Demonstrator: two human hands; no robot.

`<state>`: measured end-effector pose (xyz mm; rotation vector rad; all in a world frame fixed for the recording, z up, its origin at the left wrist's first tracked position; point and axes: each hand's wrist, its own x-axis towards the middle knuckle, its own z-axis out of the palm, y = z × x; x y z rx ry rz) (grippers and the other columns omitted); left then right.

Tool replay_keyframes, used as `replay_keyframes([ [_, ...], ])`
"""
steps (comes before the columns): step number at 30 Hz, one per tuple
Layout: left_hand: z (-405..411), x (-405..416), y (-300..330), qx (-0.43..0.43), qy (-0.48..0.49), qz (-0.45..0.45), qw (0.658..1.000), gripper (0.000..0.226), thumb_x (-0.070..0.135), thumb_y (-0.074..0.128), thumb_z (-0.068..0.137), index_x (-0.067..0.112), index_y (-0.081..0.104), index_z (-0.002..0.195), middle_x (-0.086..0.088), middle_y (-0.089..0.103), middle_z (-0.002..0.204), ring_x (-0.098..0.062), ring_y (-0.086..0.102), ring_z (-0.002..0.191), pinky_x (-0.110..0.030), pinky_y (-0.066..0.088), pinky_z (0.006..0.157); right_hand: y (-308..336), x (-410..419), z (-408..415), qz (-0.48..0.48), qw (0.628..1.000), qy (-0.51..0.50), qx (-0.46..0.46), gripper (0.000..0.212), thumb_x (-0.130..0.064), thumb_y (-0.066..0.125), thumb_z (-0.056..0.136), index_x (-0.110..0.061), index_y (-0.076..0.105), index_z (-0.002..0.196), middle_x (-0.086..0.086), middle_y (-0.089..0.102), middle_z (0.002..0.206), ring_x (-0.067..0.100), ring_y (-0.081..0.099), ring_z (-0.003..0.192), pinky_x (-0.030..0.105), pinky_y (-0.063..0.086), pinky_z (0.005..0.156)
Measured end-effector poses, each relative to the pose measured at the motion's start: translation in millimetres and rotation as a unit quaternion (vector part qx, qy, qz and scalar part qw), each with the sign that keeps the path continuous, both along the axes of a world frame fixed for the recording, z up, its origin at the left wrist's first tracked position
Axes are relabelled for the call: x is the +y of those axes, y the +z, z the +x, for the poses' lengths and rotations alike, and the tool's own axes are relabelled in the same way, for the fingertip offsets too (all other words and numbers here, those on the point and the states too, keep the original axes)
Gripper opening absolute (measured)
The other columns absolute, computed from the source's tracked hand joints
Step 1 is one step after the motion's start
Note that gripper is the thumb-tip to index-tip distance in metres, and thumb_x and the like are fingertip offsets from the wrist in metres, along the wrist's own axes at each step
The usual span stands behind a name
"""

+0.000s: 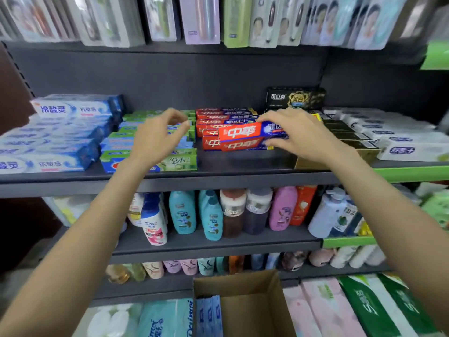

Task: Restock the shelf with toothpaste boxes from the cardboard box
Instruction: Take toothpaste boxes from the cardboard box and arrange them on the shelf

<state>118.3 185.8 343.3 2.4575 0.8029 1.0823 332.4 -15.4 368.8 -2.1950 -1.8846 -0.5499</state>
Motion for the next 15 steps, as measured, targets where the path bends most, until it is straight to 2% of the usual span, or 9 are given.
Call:
replay_keyframes([
  [2, -8.4, 14.9, -18.9, 0.079, 0.028, 0.058, 0.995, 0.032, 0.04, 0.053, 0.093, 0.021, 0.062, 0.116, -0.001, 0.065, 0.119, -0.023, 0.057, 0.111, -0.033, 0.042, 0.087, -0.6, 12.3, 3.9, 0.005, 1.0, -0.02, -0.015, 0.05, -0.035, 0.065, 0.086, -0.019, 0.046, 0.13, 0.01, 0.058, 0.121, 0.028, 0.051, 0.111, 0.039, 0.041, 0.092],
  [5, -12.1, 20.6, -38.7, 0.15, 0.027, 0.065, 0.986, 0.041, 0.046, 0.051, 0.092, 0.02, 0.061, 0.122, -0.004, 0.062, 0.125, -0.027, 0.054, 0.117, -0.037, 0.041, 0.091, -8.1, 39.5, 0.8, -0.023, 0.999, -0.018, -0.022, 0.052, -0.035, 0.064, 0.087, -0.018, 0.045, 0.132, 0.009, 0.053, 0.129, 0.026, 0.047, 0.118, 0.037, 0.04, 0.093],
  [8, -12.3, 18.8, -47.9, 0.158, 0.019, 0.068, 0.985, 0.044, 0.048, 0.049, 0.092, 0.019, 0.059, 0.122, -0.002, 0.059, 0.129, -0.024, 0.052, 0.119, -0.036, 0.041, 0.094, -27.4, 70.5, -2.1, -0.064, 0.998, -0.022, -0.017, 0.053, -0.039, 0.063, 0.087, -0.019, 0.046, 0.133, 0.009, 0.05, 0.132, 0.027, 0.041, 0.123, 0.04, 0.036, 0.1],
  [10, -12.9, 17.9, -49.7, 0.157, 0.017, 0.075, 0.985, 0.047, 0.049, 0.045, 0.091, 0.018, 0.059, 0.123, -0.001, 0.058, 0.13, -0.023, 0.052, 0.119, -0.036, 0.041, 0.094, -40.7, 83.1, -1.7, -0.078, 0.993, -0.073, -0.05, 0.053, -0.041, 0.061, 0.088, -0.019, 0.046, 0.133, 0.009, 0.046, 0.135, 0.029, 0.037, 0.126, 0.042, 0.031, 0.104],
  [13, -14.3, 17.1, -50.6, 0.158, 0.016, 0.081, 0.984, 0.055, 0.051, 0.039, 0.084, 0.016, 0.06, 0.121, -0.004, 0.06, 0.126, -0.026, 0.053, 0.117, -0.037, 0.041, 0.093, -55.7, 85.6, -6.1, -0.041, 0.981, -0.151, -0.119, 0.049, -0.034, 0.062, 0.088, -0.012, 0.049, 0.131, 0.015, 0.044, 0.135, 0.034, 0.036, 0.127, 0.046, 0.029, 0.106],
  [15, -16.0, 11.2, -50.2, 0.128, 0.014, 0.104, 0.986, 0.049, 0.048, 0.042, 0.086, 0.015, 0.061, 0.118, -0.006, 0.062, 0.121, -0.028, 0.053, 0.115, -0.04, 0.042, 0.093, -64.8, 79.3, -14.1, 0.015, 0.979, -0.156, -0.13, 0.043, -0.021, 0.066, 0.085, -0.008, 0.054, 0.125, 0.018, 0.047, 0.13, 0.037, 0.041, 0.121, 0.048, 0.034, 0.101],
])
